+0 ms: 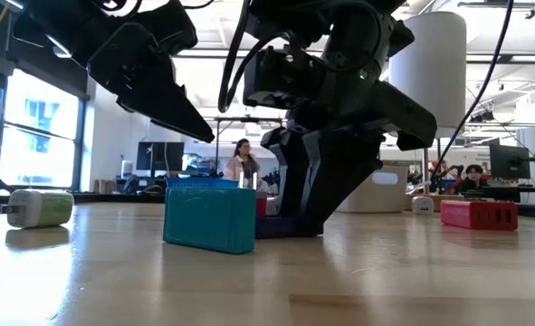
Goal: Pick & Place Office items
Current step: Put the dark blue digital timer into the blue bin
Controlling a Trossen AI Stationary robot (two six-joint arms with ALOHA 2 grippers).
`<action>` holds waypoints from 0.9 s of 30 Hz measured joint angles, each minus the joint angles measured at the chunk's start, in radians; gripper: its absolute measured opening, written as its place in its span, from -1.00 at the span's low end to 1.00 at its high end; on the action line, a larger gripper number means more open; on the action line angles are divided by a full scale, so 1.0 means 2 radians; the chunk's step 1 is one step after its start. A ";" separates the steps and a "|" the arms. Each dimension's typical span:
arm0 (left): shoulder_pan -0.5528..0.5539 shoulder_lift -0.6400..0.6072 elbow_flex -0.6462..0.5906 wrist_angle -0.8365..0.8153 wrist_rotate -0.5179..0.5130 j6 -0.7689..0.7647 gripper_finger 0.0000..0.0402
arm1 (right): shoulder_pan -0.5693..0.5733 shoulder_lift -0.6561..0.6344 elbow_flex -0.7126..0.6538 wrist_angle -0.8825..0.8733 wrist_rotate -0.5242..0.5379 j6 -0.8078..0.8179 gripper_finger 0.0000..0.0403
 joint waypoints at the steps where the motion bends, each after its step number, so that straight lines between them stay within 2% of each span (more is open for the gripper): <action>1: 0.000 0.000 0.000 0.000 0.000 0.000 0.39 | 0.000 0.000 0.000 0.000 0.000 0.000 -0.31; 8: 0.000 0.000 0.000 0.000 0.000 0.000 0.39 | 0.002 -0.013 -0.002 -0.022 0.023 0.050 -0.31; 14: 0.000 0.000 0.000 0.003 0.001 0.017 0.39 | 0.022 -0.056 -0.003 -0.090 0.062 0.081 -0.31; 18: -0.002 0.000 0.000 0.020 0.001 0.041 0.39 | 0.042 -0.081 -0.002 -0.147 0.123 0.101 -0.31; 27: -0.002 0.000 0.000 0.089 0.001 0.104 0.39 | 0.080 -0.151 -0.002 -0.299 0.344 0.215 -0.31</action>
